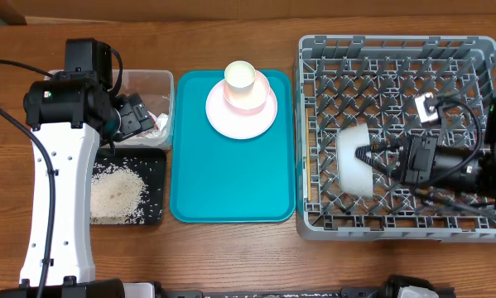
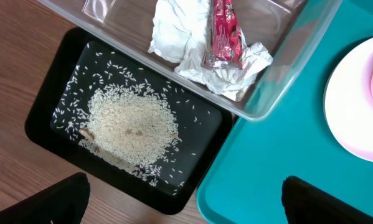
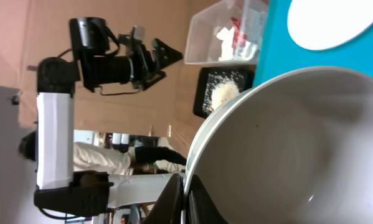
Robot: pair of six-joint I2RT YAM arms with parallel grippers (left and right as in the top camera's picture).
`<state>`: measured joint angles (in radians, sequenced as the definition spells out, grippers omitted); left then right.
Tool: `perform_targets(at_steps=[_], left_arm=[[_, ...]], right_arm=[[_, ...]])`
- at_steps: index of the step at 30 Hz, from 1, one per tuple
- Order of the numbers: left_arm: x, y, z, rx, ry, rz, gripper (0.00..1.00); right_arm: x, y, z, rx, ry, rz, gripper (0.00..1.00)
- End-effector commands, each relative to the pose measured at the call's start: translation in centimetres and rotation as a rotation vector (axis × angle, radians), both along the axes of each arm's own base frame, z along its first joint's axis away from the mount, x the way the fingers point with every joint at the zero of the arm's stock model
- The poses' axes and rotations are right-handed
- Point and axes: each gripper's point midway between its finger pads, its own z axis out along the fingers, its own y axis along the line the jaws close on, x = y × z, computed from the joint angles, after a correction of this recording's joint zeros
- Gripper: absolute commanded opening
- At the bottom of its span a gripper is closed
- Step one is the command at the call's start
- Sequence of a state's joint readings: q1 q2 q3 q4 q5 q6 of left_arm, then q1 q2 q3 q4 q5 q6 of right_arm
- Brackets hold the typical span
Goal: Sort waste into correct bins and load items into the dishwasher
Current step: 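Lift the white bowl and carry it into the dish rack, then tilt the bowl upright in the rack and open the right gripper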
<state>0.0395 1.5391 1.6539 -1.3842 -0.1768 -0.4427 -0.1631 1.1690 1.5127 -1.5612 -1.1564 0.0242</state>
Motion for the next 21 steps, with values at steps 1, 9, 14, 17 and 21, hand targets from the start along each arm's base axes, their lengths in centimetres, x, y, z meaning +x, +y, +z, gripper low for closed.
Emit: perform_targets(at_steps=[1,9,14,17,21], left_arm=[[0.2,0.1,0.2,0.006,-0.008,0.004,1.00],[0.2,0.1,0.2,0.006,-0.008,0.004,1.00],[0.2,0.1,0.2,0.006,-0.008,0.004,1.00],[0.2,0.1,0.2,0.006,-0.008,0.004,1.00],[0.2,0.1,0.2,0.006,-0.008,0.004,1.00]], right_arm=[[1.1,0.1,1.0,0.051,-0.046,0.031,0.04],[3.5,-0.2,-0.4,0.096,0.046,0.037,0.04],[4.2,0.0,0.7,0.218,0.061,0.067,0.04],[4.7,-0.5,1.3,0.250,0.033,0.057,0.04],[5.2,-1.7,1.2,0.228,-0.042,0.031,0.04]])
